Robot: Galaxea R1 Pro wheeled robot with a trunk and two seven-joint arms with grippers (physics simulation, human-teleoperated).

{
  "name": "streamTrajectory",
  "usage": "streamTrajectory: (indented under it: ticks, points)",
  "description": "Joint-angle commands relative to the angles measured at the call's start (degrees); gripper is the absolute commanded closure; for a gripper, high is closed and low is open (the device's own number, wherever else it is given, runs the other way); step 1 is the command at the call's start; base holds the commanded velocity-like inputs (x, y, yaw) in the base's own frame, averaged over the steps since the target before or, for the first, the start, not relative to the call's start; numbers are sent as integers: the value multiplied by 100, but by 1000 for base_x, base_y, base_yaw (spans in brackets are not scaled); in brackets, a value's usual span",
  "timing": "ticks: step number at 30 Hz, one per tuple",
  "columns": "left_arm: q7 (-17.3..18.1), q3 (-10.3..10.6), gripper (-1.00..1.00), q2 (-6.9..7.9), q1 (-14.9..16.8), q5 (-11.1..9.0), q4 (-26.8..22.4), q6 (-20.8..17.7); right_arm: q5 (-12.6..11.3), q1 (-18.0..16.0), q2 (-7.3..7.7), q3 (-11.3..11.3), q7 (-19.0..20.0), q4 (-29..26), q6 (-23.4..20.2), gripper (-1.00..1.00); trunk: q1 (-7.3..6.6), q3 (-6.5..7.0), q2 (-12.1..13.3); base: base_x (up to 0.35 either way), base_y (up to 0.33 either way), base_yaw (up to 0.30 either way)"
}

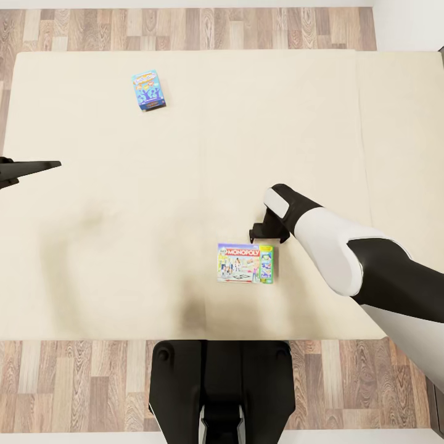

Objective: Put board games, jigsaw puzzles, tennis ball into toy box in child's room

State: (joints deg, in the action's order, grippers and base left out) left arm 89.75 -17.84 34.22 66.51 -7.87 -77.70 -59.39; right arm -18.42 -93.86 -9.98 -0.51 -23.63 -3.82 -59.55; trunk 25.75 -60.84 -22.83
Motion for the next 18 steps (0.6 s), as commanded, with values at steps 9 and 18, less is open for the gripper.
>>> streamTrajectory:
  ticks: [9, 18]
  points:
    - [25, 1, -100, 5, 2, 5, 1, -61, -56, -1, -1, -6, -55, -5, -13, -100, 4, -6, -9, 0, 0, 0]
    - [25, 3, -100, 5, 2, 5, 1, -61, -56, -1, -1, -4, -56, 65, -41, -100, 4, -6, -9, 0, 0, 0]
